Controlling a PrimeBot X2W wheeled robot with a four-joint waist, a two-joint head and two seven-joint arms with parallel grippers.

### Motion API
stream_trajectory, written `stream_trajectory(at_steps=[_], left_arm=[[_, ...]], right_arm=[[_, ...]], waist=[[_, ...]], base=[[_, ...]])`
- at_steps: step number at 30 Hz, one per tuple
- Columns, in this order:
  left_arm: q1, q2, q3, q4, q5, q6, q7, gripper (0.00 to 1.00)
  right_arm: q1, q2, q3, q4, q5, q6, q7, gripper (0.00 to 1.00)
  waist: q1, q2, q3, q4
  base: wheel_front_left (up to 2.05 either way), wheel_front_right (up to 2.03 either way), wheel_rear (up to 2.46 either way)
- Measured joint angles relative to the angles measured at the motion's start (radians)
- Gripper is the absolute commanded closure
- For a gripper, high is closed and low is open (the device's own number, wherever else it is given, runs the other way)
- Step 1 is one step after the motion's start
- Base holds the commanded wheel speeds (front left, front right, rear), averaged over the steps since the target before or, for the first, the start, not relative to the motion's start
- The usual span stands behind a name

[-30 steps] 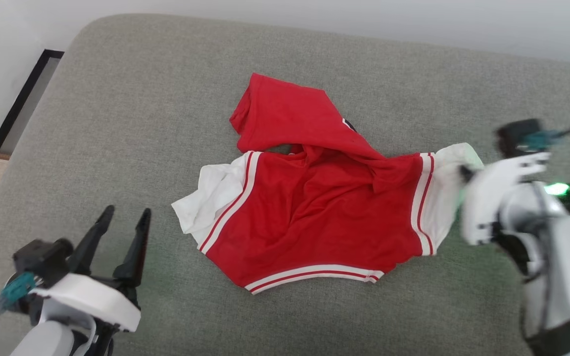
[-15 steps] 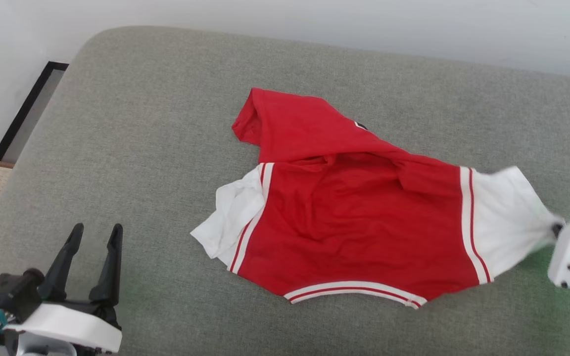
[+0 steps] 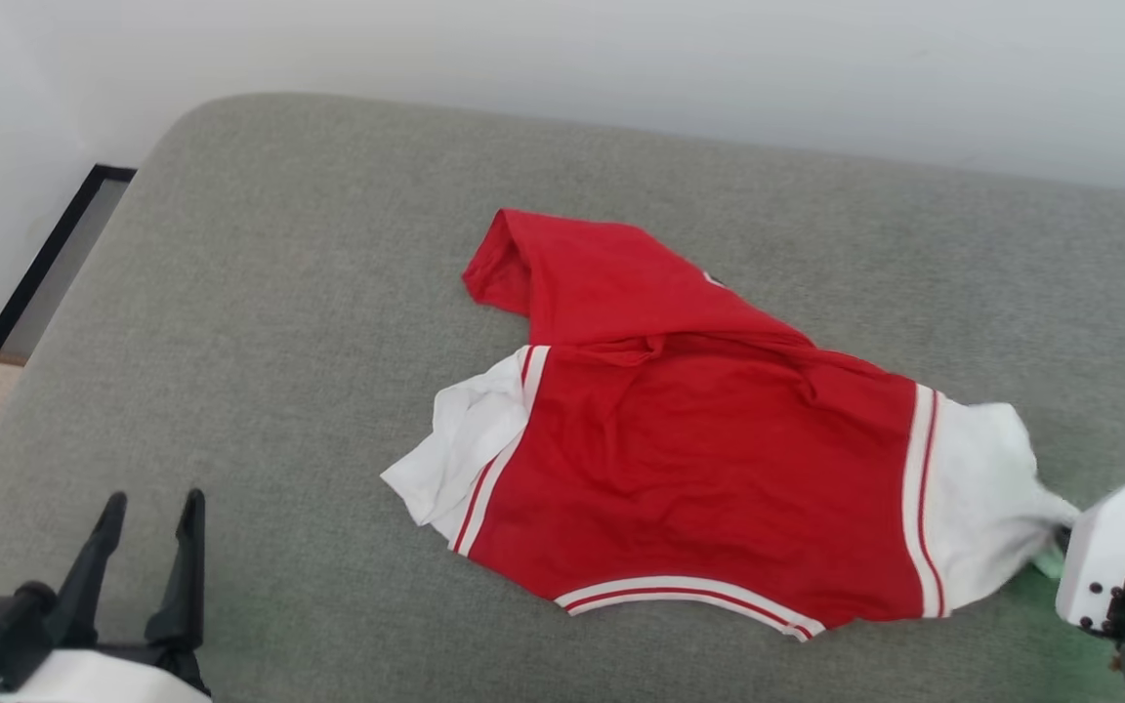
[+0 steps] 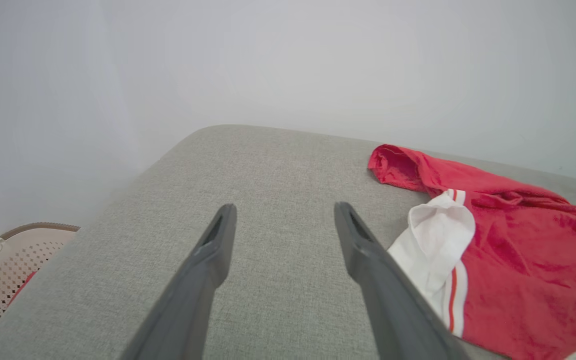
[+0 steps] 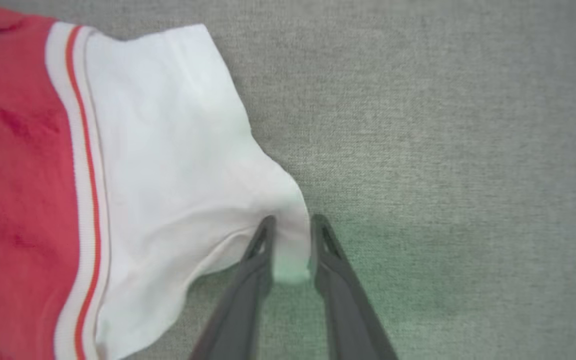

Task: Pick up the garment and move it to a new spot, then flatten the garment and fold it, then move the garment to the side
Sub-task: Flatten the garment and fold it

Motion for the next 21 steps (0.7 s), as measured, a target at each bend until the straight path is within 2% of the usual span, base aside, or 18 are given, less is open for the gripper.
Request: stream_trajectory(at_steps=[7, 11, 21], left_arm=[[0.024, 0.028, -0.023, -0.005, 0.008, -0.008, 0.0, 0.0], [0.028, 0.053, -0.058, -0.009, 0.009, -0.008, 0.012, 0.0], [-0.011, 0.102, -0.184, -0.018, 0.006, -0.011, 0.159, 0.0]], right_arm=[[0.002, 0.001, 0.032, -0.119, 0.03, 0.0, -0.003, 0.0], [0.016, 0.013, 0.032, -0.211, 0.046, 0.0, -0.04, 0.0], [0.082, 0.047, 0.052, -0.348, 0.074, 0.0, -0.186, 0.0]], waist=[[0.0, 0.0, -0.032, -0.038], [0.0, 0.0, -0.044, -0.064], [0.0, 0.0, -0.046, -0.135]], base=[[0.0, 0.0, 0.0], [0.0, 0.0, 0.0], [0.0, 0.0, 0.0]])
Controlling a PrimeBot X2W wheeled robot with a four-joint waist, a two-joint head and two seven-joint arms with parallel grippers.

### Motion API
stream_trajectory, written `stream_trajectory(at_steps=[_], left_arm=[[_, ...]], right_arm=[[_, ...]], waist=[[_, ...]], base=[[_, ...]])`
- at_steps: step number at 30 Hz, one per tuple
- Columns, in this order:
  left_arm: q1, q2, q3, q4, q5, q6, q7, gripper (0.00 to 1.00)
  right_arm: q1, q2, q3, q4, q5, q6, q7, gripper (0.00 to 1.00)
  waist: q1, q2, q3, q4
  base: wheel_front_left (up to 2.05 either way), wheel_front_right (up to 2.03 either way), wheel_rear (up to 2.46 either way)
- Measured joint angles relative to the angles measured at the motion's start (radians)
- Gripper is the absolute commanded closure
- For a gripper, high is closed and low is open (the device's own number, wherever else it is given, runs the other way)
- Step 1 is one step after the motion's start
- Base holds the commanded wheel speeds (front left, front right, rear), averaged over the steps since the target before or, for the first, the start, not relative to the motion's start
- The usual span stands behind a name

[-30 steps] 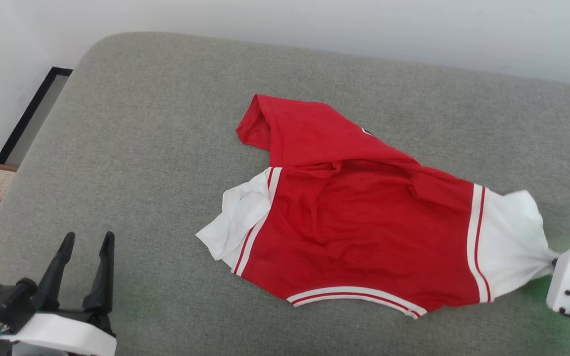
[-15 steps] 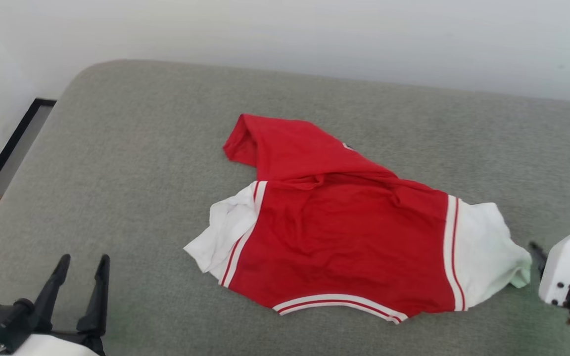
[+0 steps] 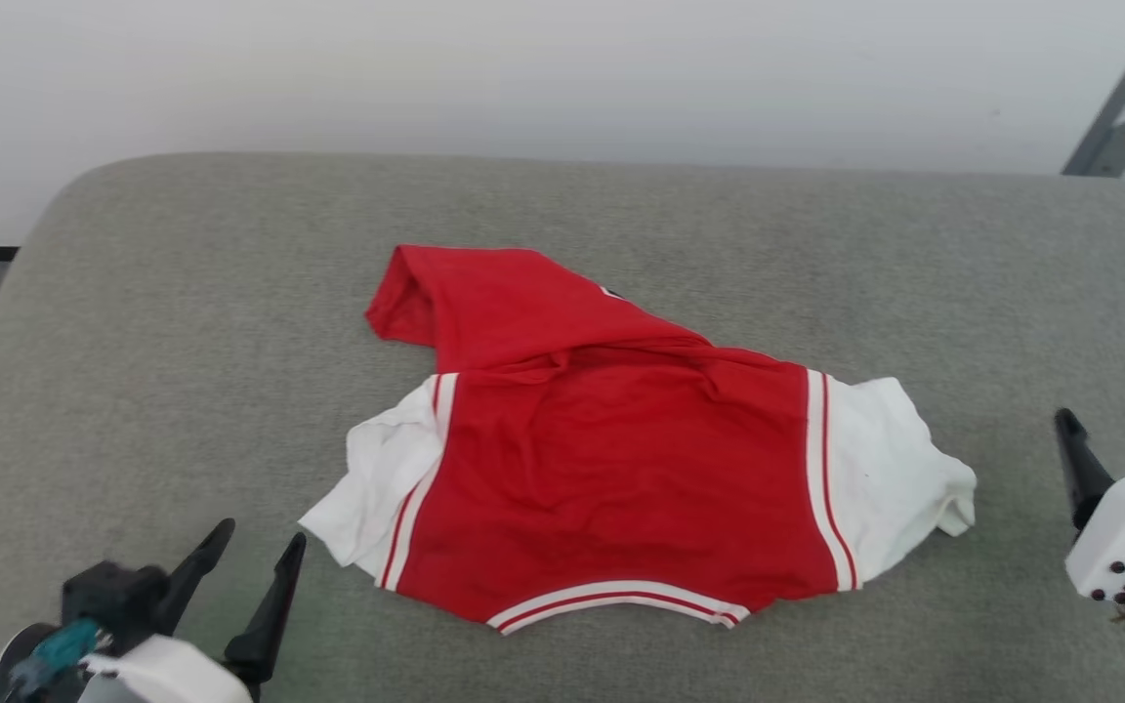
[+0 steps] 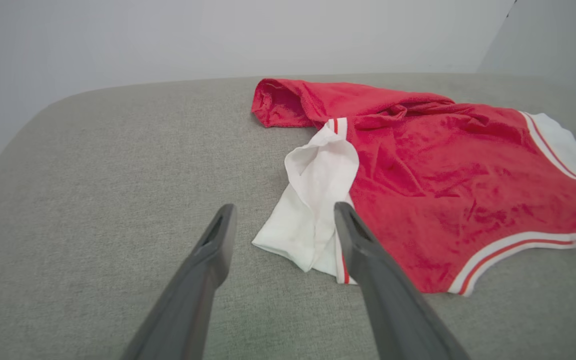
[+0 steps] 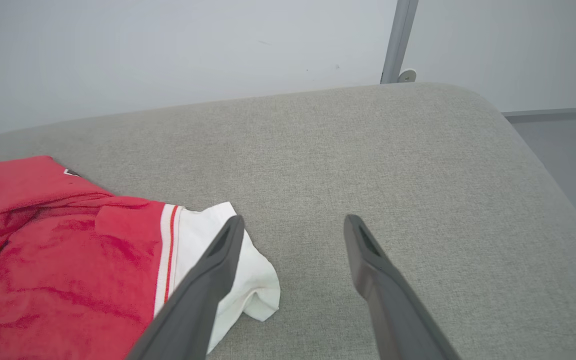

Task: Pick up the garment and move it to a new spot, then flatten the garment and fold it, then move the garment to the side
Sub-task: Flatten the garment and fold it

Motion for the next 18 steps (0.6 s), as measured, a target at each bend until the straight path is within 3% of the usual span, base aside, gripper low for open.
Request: stream_trajectory(at_steps=[7, 18], left_arm=[[-0.067, 0.03, -0.071, 0.026, -0.011, 0.0, 0.093, 0.0], [-0.182, 0.058, -0.131, 0.126, -0.067, 0.0, 0.183, 0.0]], right_arm=[[0.018, 0.003, 0.047, -0.02, 0.054, 0.0, -0.136, 0.0], [0.022, 0.004, 0.176, -0.06, 0.007, 0.0, -0.434, 0.0]], waist=[[0.0, 0.0, 0.019, -0.048], [0.0, 0.0, 0.07, -0.111]], base=[[0.0, 0.0, 0.0], [0.0, 0.0, 0.0]])
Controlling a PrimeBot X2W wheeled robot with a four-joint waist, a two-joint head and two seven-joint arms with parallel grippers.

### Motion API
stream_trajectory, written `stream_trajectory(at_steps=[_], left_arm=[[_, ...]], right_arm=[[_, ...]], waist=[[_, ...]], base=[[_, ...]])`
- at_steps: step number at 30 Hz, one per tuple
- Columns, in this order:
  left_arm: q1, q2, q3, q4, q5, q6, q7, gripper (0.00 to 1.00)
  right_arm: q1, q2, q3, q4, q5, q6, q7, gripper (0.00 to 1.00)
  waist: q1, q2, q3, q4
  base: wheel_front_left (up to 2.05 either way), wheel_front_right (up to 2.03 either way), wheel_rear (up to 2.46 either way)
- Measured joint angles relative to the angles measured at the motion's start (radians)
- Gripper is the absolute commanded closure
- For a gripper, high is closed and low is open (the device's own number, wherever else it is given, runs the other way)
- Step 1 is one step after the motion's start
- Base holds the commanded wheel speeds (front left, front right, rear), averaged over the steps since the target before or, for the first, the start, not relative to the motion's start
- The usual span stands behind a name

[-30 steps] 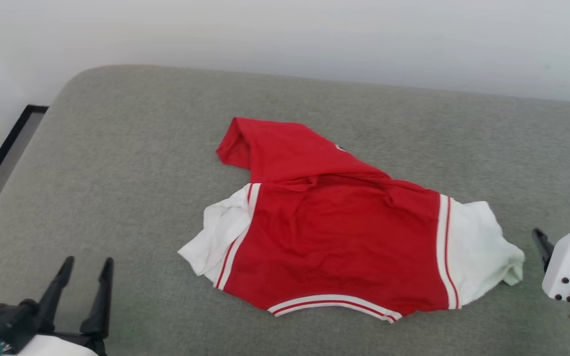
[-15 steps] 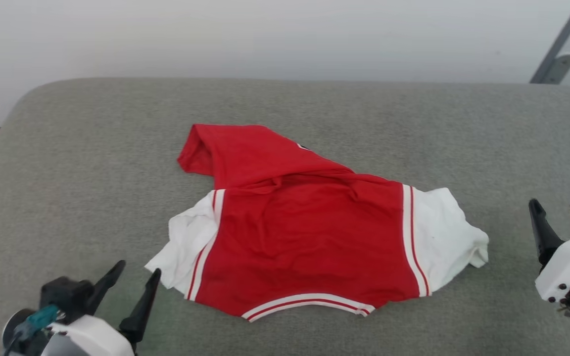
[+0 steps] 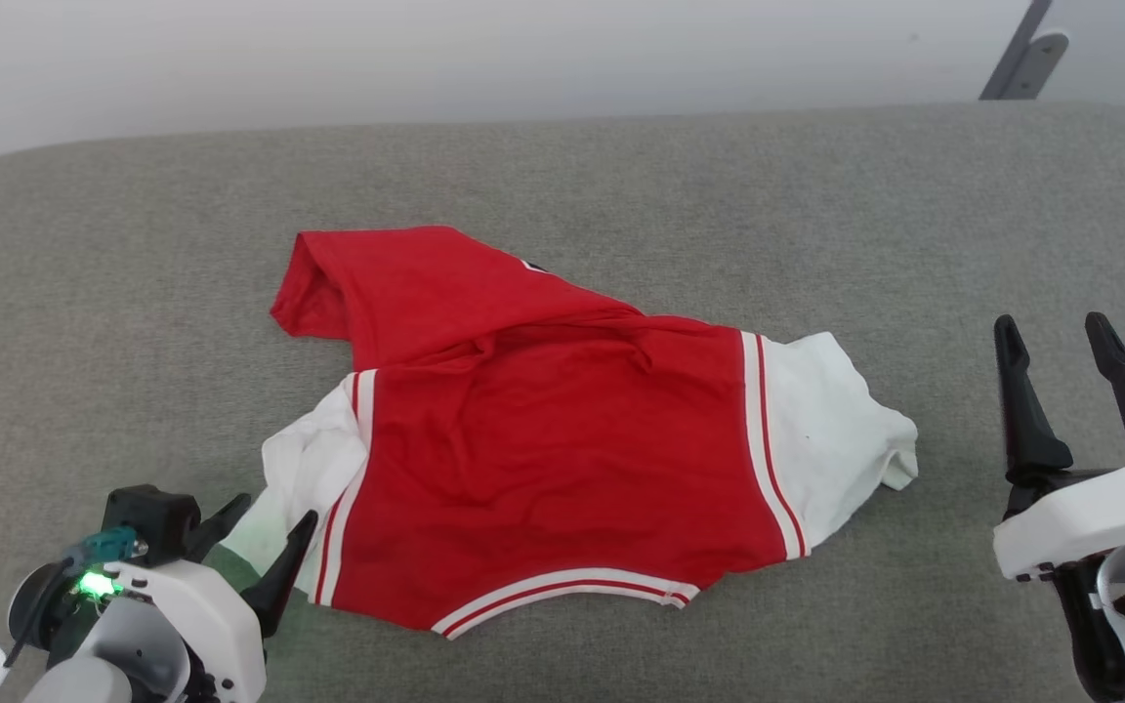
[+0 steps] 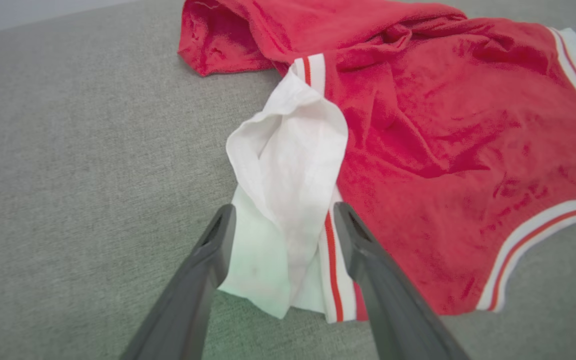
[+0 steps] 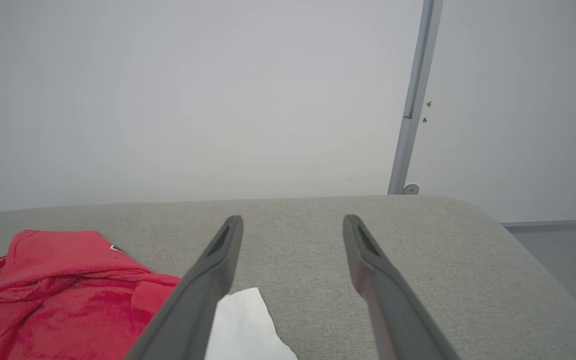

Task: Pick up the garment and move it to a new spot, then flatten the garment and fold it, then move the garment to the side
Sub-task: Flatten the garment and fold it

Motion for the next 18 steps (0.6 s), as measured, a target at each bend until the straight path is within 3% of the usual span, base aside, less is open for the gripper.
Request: stream_trajectory(at_steps=[6, 7, 9, 10, 18], left_arm=[[-0.05, -0.004, -0.01, 0.08, -0.013, 0.002, 0.05, 0.02], [-0.058, -0.005, -0.015, 0.092, -0.019, 0.002, 0.062, 0.24], [-0.069, -0.007, -0.017, 0.111, -0.022, 0.002, 0.073, 0.94], [-0.077, -0.007, -0.021, 0.12, -0.022, 0.005, 0.085, 1.0], [-0.123, 0.006, -0.021, 0.15, -0.026, 0.013, 0.123, 1.0]], right_arm=[[-0.001, 0.0, 0.021, 0.026, 0.0, 0.0, -0.045, 0.0], [-0.002, 0.0, 0.024, 0.028, 0.001, 0.0, -0.049, 0.0], [-0.005, 0.0, 0.025, 0.034, 0.001, 0.0, -0.05, 0.0], [-0.006, 0.0, 0.026, 0.036, 0.001, 0.0, -0.05, 0.0], [-0.012, 0.0, 0.019, 0.041, 0.002, 0.0, -0.059, 0.0]], waist=[[0.0, 0.0, 0.02, -0.02], [0.0, 0.0, 0.023, -0.022], [0.0, 0.0, 0.029, -0.025], [0.0, 0.0, 0.033, -0.027], [0.0, 0.0, 0.055, -0.028]], base=[[0.0, 0.0, 0.0], [0.0, 0.0, 0.0], [0.0, 0.0, 0.0], [0.0, 0.0, 0.0], [0.0, 0.0, 0.0]])
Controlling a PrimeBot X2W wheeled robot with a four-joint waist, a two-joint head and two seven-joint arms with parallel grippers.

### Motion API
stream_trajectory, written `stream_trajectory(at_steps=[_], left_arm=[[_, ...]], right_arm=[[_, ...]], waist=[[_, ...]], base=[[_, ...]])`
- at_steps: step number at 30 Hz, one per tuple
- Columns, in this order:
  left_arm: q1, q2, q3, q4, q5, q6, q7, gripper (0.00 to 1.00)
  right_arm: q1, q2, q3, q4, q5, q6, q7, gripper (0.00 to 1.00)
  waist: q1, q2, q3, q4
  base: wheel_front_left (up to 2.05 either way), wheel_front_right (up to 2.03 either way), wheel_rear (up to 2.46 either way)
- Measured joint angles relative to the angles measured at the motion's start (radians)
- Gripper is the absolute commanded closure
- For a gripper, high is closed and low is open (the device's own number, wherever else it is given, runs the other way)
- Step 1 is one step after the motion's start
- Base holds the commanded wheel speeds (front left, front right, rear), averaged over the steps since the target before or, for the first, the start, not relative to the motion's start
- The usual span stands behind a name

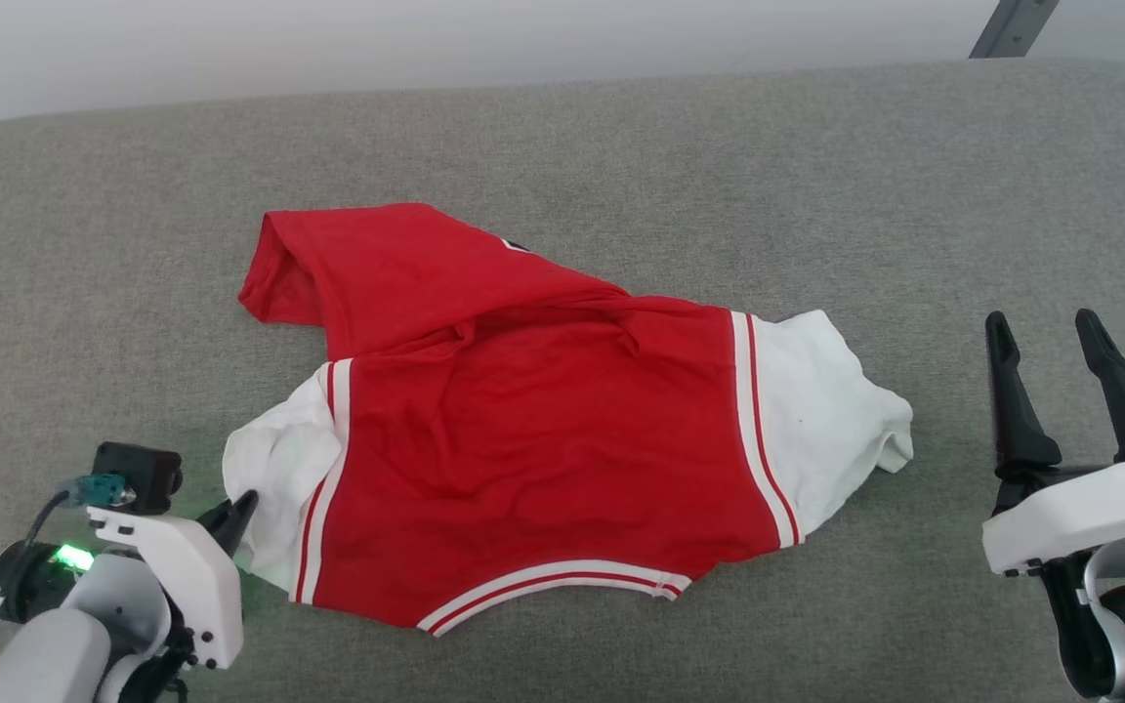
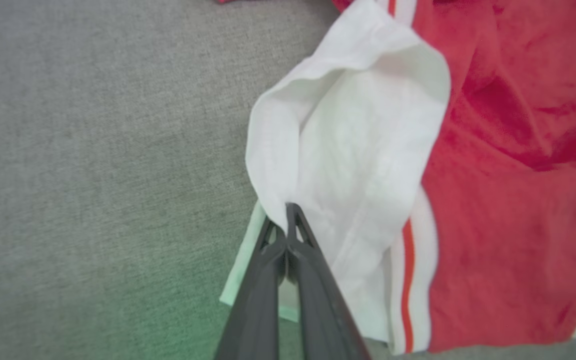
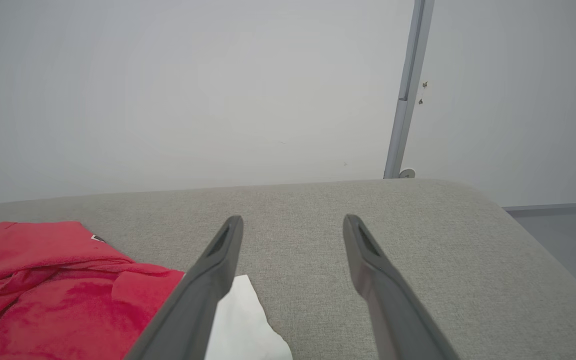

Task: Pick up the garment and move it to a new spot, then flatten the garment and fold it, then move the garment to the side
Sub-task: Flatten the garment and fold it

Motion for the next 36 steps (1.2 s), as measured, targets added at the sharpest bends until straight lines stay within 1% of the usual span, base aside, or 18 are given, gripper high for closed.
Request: stream_trajectory(at_steps=[4, 9, 11, 12, 13, 14, 16, 17, 18, 19, 23, 27, 30, 31, 34, 36], left_arm=[[-0.011, 0.021, 0.025, -0.01, -0.036, 0.0, 0.02, 1.0], [-0.034, 0.076, 0.081, -0.013, -0.091, 0.0, 0.062, 1.0], [-0.047, 0.093, 0.097, 0.001, -0.094, 0.009, 0.069, 1.0], [-0.056, 0.096, 0.107, 0.012, -0.105, 0.009, 0.072, 0.94], [-0.064, 0.098, 0.109, 0.024, -0.111, 0.009, 0.081, 0.77], [-0.07, 0.098, 0.107, 0.035, -0.115, 0.009, 0.087, 0.77], [-0.085, 0.097, 0.101, 0.062, -0.136, 0.002, 0.103, 0.67], [-0.093, 0.098, 0.095, 0.073, -0.138, 0.0, 0.107, 0.6], [-0.102, 0.1, 0.091, 0.085, -0.145, -0.002, 0.114, 0.38], [-0.109, 0.103, 0.087, 0.093, -0.147, -0.005, 0.113, 0.0], [-0.133, 0.128, 0.058, 0.099, -0.156, -0.01, 0.123, 0.0], [-0.133, 0.167, 0.029, 0.058, -0.175, -0.012, 0.187, 0.0], [-0.129, 0.204, 0.008, -0.009, -0.184, -0.013, 0.232, 0.0], [-0.129, 0.204, 0.008, -0.009, -0.184, -0.013, 0.232, 0.0], [-0.113, 0.231, -0.008, -0.099, -0.188, -0.013, 0.279, 0.0], [-0.095, 0.242, -0.016, -0.161, -0.188, 0.0, 0.312, 0.0]], right_arm=[[-0.005, 0.0, -0.005, 0.003, 0.008, 0.0, 0.0, 0.0], [-0.01, 0.0, -0.001, 0.005, 0.01, 0.0, 0.007, 0.0], [-0.013, 0.0, 0.003, 0.007, 0.012, 0.0, 0.009, 0.0], [-0.016, 0.0, 0.006, 0.008, 0.016, 0.0, 0.01, 0.0], [-0.019, 0.0, 0.01, 0.01, 0.018, 0.0, 0.012, 0.0], [-0.02, 0.0, 0.011, 0.011, 0.019, 0.0, 0.015, 0.0], [-0.022, 0.0, 0.012, 0.014, 0.02, 0.0, 0.015, 0.0], [-0.025, 0.0, 0.014, 0.016, 0.021, 0.0, 0.017, 0.0], [-0.028, 0.0, 0.016, 0.017, 0.022, 0.0, 0.017, 0.0], [-0.029, 0.0, 0.016, 0.018, 0.025, 0.0, 0.017, 0.0], [-0.03, 0.0, 0.02, 0.019, 0.026, 0.0, 0.017, 0.0], [-0.027, 0.0, 0.016, 0.015, 0.026, 0.0, 0.018, 0.0], [-0.025, 0.0, 0.011, 0.007, 0.022, 0.0, 0.018, 0.0], [-0.025, 0.0, 0.011, 0.007, 0.022, 0.0, 0.018, 0.0], [-0.024, 0.0, 0.007, -0.001, 0.017, 0.0, 0.016, 0.0], [-0.021, 0.0, 0.009, -0.006, 0.017, 0.0, 0.014, 0.0]], waist=[[0.0, 0.0, 0.006, 0.006], [0.0, 0.0, 0.016, 0.01], [0.0, 0.0, 0.021, 0.01], [0.0, 0.0, 0.023, 0.01], [0.0, 0.0, 0.024, 0.009], [0.0, 0.0, 0.026, 0.009], [0.0001, 0.0, 0.029, 0.009], [0.0, 0.0, 0.029, 0.009], [0.0001, 0.0, 0.03, 0.008], [0.0, -0.0001, 0.03, 0.007], [0.0, 0.0, 0.027, 0.002], [0.0, 0.0, 0.022, -0.001], [0.0, 0.0, 0.018, -0.005], [0.0, 0.0, 0.018, -0.005], [0.0, 0.0, 0.014, -0.009], [0.0, 0.0, 0.011, -0.013]], base=[[0.0, 0.0, 0.0], [0.0, 0.0, 0.0], [0.0, 0.0, 0.0], [0.0, 0.0, 0.0], [0.0, 0.0, 0.0], [0.0, 0.0, 0.0], [0.0, 0.0, 0.0], [0.0, 0.0, 0.0], [0.0, 0.0, 0.0], [0.0, 0.0, 0.0], [0.0, 0.0, 0.0], [0.0, 0.0, 0.0], [0.0, 0.0, 0.0], [0.0, 0.0, 0.0], [0.0, 0.0, 0.0], [0.0, 0.0, 0.0]])
